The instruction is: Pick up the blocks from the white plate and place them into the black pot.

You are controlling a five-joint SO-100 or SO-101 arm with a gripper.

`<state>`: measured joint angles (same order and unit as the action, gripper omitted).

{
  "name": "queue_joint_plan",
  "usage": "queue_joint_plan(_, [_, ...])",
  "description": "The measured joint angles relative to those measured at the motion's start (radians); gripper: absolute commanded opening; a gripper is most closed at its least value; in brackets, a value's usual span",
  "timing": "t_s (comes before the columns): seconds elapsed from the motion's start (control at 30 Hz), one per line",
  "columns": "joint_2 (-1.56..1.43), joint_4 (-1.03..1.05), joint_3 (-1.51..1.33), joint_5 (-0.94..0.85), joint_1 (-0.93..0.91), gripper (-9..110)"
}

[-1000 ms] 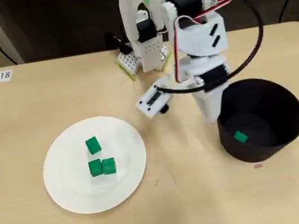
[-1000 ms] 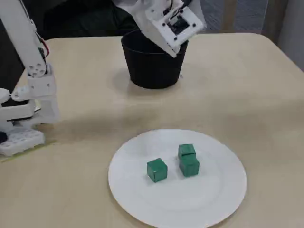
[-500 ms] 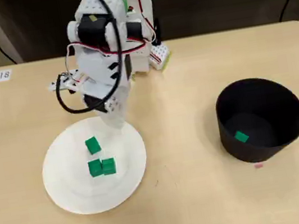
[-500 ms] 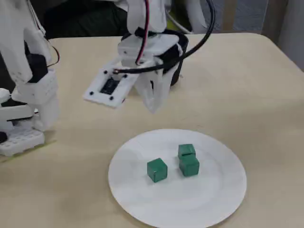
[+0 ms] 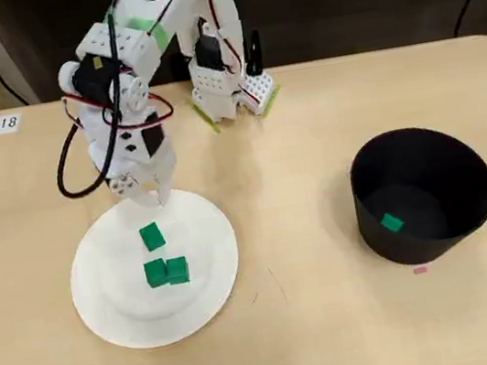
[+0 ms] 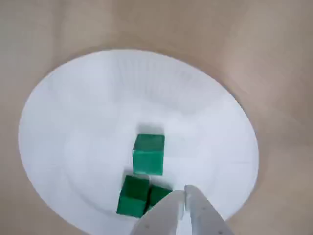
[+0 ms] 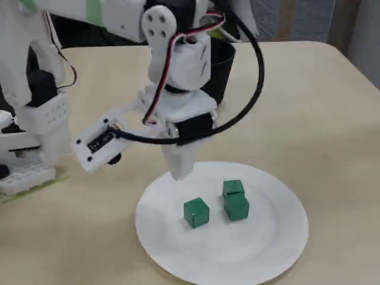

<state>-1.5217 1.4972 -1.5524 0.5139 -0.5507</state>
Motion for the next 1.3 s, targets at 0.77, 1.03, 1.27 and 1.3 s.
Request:
queue_joint_plan(0.77, [0.161, 0.031, 0.057, -0.160, 0.015, 32])
queue_joint_plan(1.03, [0.195, 0.002, 0.057, -0.181, 0.014, 29])
queue_joint_plan(1.27, [0.224, -0.040, 0.058, -0.181, 0.014, 23])
queue_joint_plan(1.3, [0.230, -0.048, 0.058, -0.181, 0.014, 21])
